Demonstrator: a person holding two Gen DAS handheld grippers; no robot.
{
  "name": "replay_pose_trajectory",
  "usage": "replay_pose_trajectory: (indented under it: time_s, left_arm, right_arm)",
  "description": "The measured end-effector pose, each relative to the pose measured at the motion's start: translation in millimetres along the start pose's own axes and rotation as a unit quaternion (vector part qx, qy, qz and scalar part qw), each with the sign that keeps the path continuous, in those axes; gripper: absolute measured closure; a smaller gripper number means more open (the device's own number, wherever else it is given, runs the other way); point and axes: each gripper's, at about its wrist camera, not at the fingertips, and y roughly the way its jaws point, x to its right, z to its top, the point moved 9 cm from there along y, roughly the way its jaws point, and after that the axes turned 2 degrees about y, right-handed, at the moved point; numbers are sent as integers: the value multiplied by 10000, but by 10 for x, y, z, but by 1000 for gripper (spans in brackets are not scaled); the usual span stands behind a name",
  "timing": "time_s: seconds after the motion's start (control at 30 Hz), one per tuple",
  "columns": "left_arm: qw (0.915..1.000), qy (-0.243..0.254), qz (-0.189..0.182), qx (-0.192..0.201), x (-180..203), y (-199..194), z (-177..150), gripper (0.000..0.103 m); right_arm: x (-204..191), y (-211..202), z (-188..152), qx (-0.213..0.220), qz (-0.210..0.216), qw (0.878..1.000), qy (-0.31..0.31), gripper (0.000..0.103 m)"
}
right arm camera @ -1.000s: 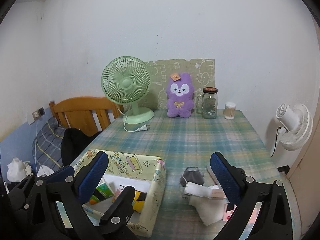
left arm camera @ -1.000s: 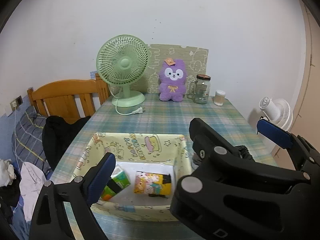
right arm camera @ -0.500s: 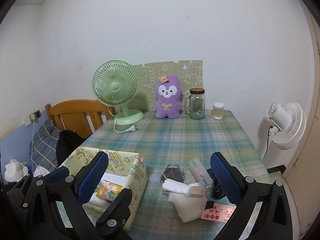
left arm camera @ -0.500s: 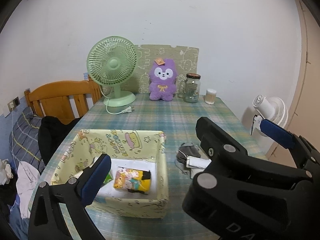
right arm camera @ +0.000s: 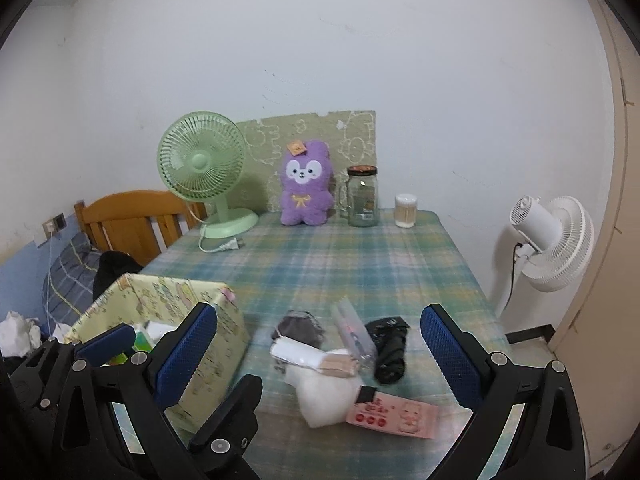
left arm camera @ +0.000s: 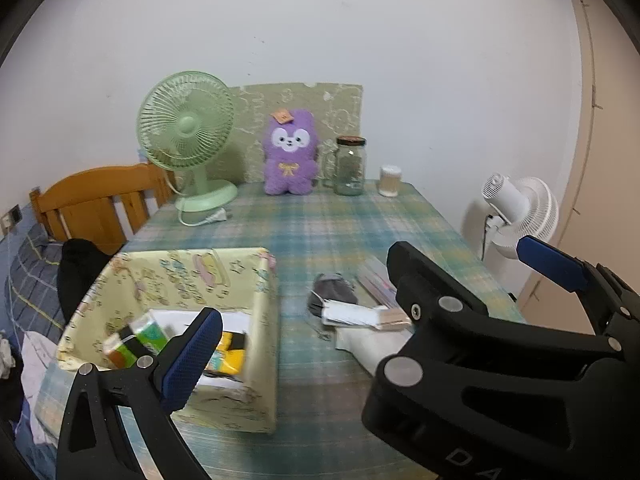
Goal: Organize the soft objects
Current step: 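Withdraw both tools from the box and move back toward the remaining items, then grasp the white towel with the left tool while the right tool grasps the black umbrella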
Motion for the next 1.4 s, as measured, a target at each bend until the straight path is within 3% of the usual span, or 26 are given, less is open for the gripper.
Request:
replay_pose_trajectory:
  time_s: [0.6, 0.9, 1.4]
  left_arm:
    - [9990, 161, -278, -309, 415, 360, -244, 1]
    - [9981, 143, -198, -570, 446, 595, -386, 1]
    - [9990, 198, 67, -400, 523, 788, -222, 4]
  right_arm:
    - [513, 216, -378, -364, -249, 9989, 150, 0]
    - [645, 415, -552, -628, -297, 9974, 207, 0]
    - [842, 669, -471, -719, -318, 9963, 341, 0]
